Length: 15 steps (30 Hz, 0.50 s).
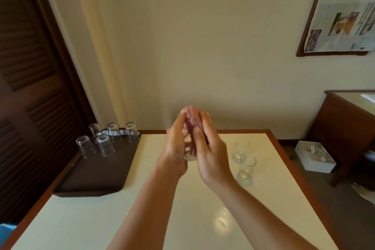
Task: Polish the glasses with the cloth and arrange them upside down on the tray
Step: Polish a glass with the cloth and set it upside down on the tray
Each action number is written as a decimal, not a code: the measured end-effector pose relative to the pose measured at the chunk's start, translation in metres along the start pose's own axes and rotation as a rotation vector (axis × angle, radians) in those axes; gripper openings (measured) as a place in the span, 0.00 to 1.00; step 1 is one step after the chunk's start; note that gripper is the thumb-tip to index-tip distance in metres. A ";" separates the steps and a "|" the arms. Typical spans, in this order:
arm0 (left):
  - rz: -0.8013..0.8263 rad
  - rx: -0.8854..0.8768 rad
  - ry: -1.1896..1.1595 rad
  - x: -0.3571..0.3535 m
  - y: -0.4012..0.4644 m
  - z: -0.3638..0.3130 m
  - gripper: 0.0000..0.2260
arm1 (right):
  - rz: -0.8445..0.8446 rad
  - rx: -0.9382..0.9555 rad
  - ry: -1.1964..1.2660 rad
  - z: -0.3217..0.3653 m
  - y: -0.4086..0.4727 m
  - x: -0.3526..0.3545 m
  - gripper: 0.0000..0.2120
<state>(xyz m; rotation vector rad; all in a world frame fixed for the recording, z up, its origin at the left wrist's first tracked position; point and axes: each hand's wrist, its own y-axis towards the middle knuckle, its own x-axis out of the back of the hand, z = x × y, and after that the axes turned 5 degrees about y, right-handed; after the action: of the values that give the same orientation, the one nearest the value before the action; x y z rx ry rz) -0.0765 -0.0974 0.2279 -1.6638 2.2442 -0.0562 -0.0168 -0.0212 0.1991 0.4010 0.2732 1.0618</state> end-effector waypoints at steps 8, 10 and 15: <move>-0.080 -0.097 0.205 -0.022 -0.008 0.014 0.25 | -0.146 -0.170 0.479 -0.001 0.022 0.008 0.17; -0.111 -0.181 0.141 -0.021 -0.007 0.011 0.30 | -0.100 -0.108 0.303 0.005 0.005 0.004 0.17; -0.241 -0.168 0.055 -0.017 -0.009 0.009 0.30 | -0.005 -0.083 0.161 -0.008 -0.010 -0.004 0.16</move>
<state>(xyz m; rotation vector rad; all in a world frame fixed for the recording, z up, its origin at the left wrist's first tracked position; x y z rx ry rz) -0.0611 -0.0823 0.2255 -2.0397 2.1258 0.0289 -0.0143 -0.0276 0.1872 0.2407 0.3713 1.0988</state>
